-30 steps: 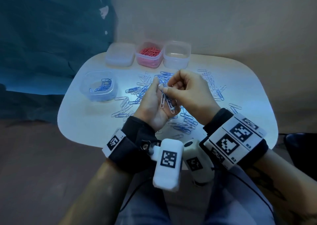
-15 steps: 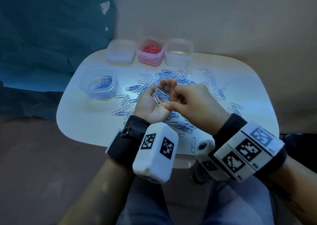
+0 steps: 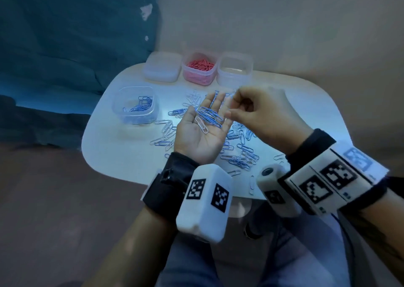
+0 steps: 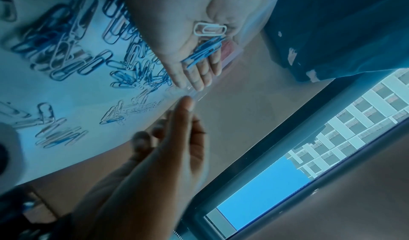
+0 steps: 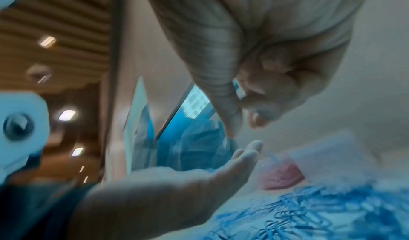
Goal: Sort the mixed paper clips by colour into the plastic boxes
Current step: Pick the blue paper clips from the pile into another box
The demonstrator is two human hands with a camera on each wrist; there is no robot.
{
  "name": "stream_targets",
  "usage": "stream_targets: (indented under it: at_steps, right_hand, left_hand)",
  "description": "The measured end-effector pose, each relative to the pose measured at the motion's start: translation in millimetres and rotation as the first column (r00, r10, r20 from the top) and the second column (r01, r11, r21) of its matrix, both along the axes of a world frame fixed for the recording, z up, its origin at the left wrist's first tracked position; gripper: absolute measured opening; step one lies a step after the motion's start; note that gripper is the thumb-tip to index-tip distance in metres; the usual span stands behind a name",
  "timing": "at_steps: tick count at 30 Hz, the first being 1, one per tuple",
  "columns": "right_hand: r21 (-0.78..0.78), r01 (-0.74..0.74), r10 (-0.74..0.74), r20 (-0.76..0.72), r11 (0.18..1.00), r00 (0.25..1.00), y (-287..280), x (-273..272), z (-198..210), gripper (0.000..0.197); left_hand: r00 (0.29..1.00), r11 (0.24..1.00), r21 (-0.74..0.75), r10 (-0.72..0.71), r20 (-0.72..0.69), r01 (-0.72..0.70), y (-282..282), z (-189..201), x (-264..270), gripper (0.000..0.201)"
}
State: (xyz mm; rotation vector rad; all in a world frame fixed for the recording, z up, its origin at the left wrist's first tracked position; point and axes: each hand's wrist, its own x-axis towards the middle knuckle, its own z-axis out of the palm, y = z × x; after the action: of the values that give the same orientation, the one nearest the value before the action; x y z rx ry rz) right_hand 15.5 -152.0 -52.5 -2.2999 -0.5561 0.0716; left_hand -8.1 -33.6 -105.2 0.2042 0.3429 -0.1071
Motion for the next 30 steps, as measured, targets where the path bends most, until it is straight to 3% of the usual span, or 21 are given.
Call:
stream_targets:
  at_steps: [3, 9, 12, 13, 15, 17, 22, 26, 30]
  right_hand:
    - [-0.064, -0.132, 0.131, -0.018, 0.989, 0.991, 15.0, -11.2, 0.1, 0.01]
    - [-0.203, -0.135, 0.137, -0.006, 0.97, 0.991, 23.4, -17.1, -3.1, 0.011]
    - [0.018, -0.014, 0.015, -0.061, 1.0, 0.998, 11.7, -8.9, 1.6, 0.012]
    - [0.03, 0.042, -0.04, -0.047, 0.999, 0.998, 5.8, -3.5, 2.4, 0.013]
    - [-0.117, 0.109, -0.105, 0.04, 0.987, 0.994, -3.5, 5.7, 1.5, 0.011]
    - [-0.184, 0.096, -0.077, 0.11, 0.978, 0.991, -3.8, 7.5, 1.0, 0.007]
    - [-0.113, -0.09, 0.089, -0.016, 0.99, 0.996, 12.3, -0.5, -0.2, 0.004]
    - [-0.183, -0.102, 0.1, -0.018, 0.978, 0.995, 14.5, -2.2, -0.9, 0.009]
    - [-0.106, -0.103, 0.09, -0.124, 0.989, 0.988, 12.6, -3.9, 1.5, 0.013]
  left_hand:
    - [0.999, 0.999, -0.035, -0.034, 0.027, 0.035, -0.5, -0.4, -1.6, 0.05]
    - [0.999, 0.999, -0.027, -0.015, 0.04, 0.016, -7.0, 0.0, -4.7, 0.049]
    - [0.999, 1.0, -0.022, 0.018, 0.044, -0.017, -5.3, 1.1, -5.1, 0.052]
    - [0.999, 1.0, 0.009, 0.026, 0.035, -0.027, -3.5, 0.9, -5.6, 0.053]
    - [1.0, 0.996, 0.085, 0.011, 0.012, -0.012, -1.3, 0.6, -7.6, 0.054]
    - [1.0, 0.993, 0.121, -0.013, 0.011, 0.012, -1.5, -1.1, -8.1, 0.055]
    - [0.996, 0.995, 0.094, -0.038, 0.079, 0.031, -4.7, -4.9, -9.0, 0.056]
    - [0.995, 0.994, 0.103, -0.039, 0.088, 0.03, -6.2, -5.5, -10.9, 0.056]
    - [0.994, 0.995, 0.1, -0.041, 0.102, 0.031, -9.5, -2.6, -13.3, 0.051]
